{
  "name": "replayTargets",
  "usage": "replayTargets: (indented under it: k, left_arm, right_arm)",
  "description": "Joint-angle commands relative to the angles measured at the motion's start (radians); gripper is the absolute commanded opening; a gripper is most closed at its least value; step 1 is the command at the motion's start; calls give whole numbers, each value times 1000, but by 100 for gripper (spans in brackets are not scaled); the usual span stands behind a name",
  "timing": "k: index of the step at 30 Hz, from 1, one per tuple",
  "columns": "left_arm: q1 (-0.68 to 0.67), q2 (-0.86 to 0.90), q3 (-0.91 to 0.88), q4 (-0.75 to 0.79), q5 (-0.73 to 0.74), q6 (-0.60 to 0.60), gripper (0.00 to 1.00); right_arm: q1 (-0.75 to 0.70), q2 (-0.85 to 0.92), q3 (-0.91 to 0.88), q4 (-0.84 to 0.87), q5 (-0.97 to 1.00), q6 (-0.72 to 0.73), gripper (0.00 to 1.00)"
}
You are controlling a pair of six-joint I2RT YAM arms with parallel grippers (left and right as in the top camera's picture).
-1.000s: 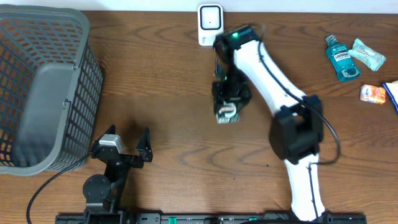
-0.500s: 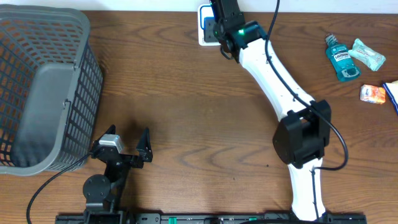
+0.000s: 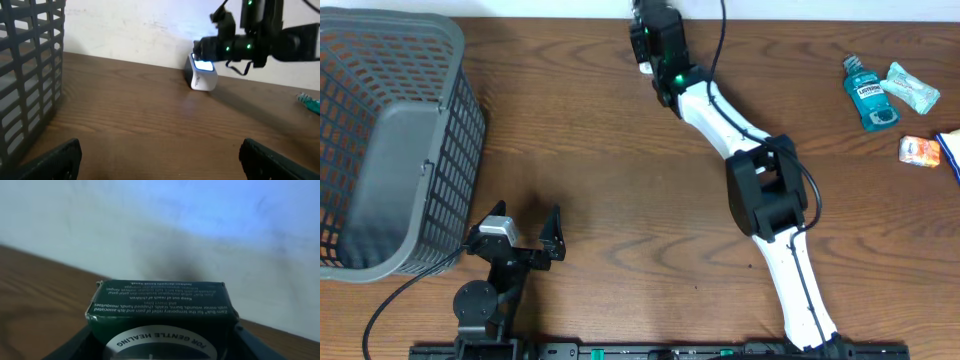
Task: Scan the item barcode
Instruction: 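Hold the Zam-Buk tin in front of the scanner window, then carry the tin to the right table edge and release it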
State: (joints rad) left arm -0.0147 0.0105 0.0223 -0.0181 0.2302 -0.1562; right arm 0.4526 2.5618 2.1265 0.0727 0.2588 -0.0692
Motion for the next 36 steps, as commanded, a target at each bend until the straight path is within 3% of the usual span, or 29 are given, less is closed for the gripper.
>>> replayTargets:
  k: [1, 12, 17, 21, 26, 28, 36]
  left_arm:
    - [4, -6, -18, -31, 12, 10, 98]
    - [4, -6, -18, -31, 12, 10, 98]
    - [4, -6, -18, -30, 12, 10, 98]
    - [4, -6, -18, -31, 12, 10, 98]
    - [4, -6, -18, -30, 12, 10, 98]
    - [4, -6, -18, -30, 12, 10, 98]
    - [4, -6, -18, -31, 12, 10, 98]
  right_arm:
    - [-6, -11, 5, 18, 31, -71, 43]
    - [-7, -42, 5, -48, 126, -72, 44]
    - [-21, -159, 5, -333, 431, -157, 38]
    - [-60, -225, 5, -652, 589, -156, 46]
    - [-158, -243, 4, -1153, 531, -35, 48]
    - [-243, -222, -5, -1275, 449, 30, 40]
    - [-529, -208, -137, -1191, 322, 47, 46]
